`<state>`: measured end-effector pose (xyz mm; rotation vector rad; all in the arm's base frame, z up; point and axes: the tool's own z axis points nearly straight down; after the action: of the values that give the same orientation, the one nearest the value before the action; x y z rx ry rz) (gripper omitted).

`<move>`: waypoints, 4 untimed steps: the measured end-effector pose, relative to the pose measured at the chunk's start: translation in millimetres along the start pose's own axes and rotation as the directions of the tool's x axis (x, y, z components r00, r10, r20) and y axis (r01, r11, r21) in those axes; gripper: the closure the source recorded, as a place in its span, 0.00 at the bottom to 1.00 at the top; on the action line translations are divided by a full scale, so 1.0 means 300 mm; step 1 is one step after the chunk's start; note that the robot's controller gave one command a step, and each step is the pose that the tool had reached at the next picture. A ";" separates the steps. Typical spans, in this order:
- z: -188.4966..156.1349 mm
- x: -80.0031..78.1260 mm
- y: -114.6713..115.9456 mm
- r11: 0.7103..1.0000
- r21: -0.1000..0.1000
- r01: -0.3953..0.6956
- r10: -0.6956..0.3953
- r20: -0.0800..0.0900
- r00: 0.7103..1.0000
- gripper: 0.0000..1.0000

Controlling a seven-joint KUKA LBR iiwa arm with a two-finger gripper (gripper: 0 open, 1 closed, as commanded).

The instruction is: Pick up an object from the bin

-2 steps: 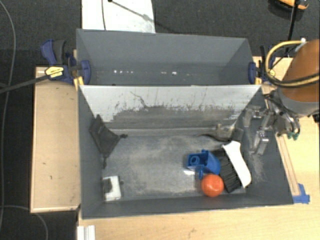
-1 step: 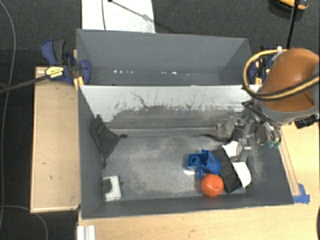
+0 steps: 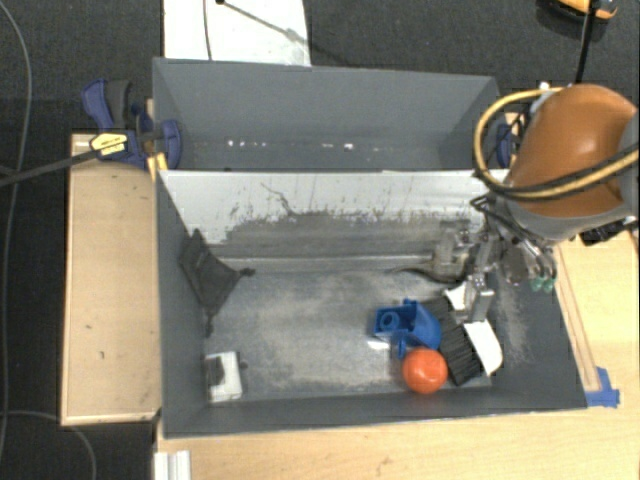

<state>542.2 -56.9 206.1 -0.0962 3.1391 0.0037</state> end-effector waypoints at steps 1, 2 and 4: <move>0.105 0.020 0.031 1.000 0.004 -0.027 0.027 0.015 1.000 0.00; 0.260 0.046 0.060 0.985 0.000 -0.170 0.170 0.003 0.985 0.00; 0.421 -0.005 0.083 0.989 0.001 -0.147 0.147 0.007 0.989 1.00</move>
Offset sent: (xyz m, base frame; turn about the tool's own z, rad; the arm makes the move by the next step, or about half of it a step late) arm -0.0174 0.0200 -0.0889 0.1867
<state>542.4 -31.6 79.9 0.1354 3.1306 0.0024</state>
